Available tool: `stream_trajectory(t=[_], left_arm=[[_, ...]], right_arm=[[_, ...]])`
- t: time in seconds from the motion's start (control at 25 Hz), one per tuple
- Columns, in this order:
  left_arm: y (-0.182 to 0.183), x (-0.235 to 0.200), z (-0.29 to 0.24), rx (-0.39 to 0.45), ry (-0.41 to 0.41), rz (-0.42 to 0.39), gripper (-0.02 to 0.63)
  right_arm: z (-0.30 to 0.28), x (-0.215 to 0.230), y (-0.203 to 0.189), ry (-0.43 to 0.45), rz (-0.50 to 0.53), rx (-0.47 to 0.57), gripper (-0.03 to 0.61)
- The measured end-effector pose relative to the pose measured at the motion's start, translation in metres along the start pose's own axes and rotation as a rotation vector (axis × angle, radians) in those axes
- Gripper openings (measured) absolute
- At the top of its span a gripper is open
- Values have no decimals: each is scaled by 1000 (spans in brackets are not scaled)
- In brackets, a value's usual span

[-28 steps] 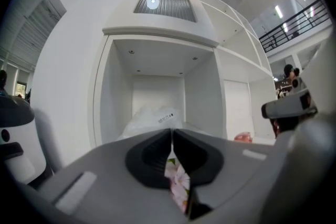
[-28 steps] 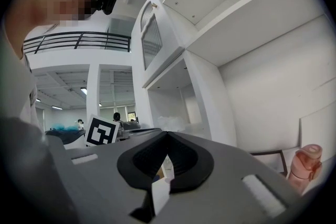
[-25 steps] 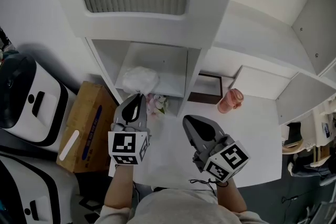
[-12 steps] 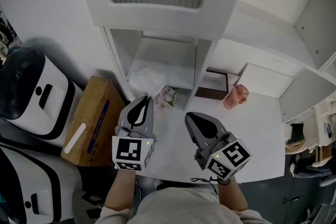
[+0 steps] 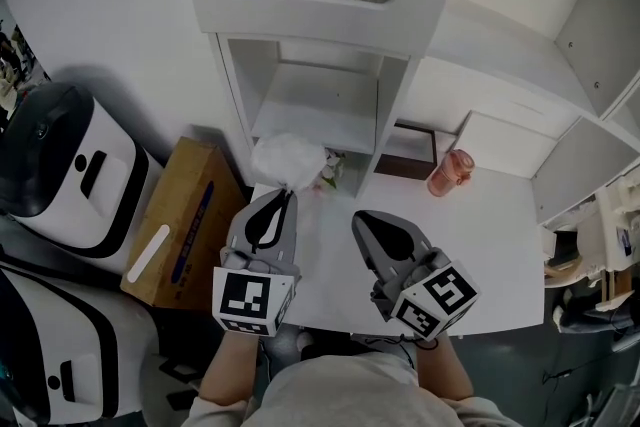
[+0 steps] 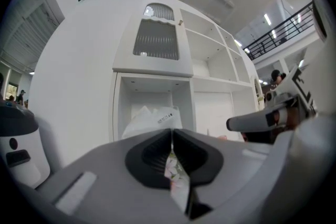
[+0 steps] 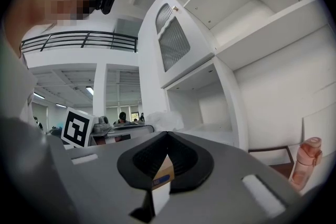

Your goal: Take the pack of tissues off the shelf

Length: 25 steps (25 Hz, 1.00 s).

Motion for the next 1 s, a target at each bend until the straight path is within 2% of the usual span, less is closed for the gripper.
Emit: stream_trajectory(t=[0.64, 1.0], left_arm=[[-14, 13, 91, -10, -53, -20, 8], [-8, 11, 120, 10, -61, 11, 8]], right_arm=[[25, -75, -9, -12, -19, 17, 0], [18, -105, -2, 20, 33, 9, 2]])
Point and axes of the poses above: the fingertips, and each gripper's own axes: z backward along the fingers, x to its right, y out of its top, the point moved 5 cm from there along z, backward along the fingers, and after that the axes turned 11 degrees about z, right-handed, at the moved point
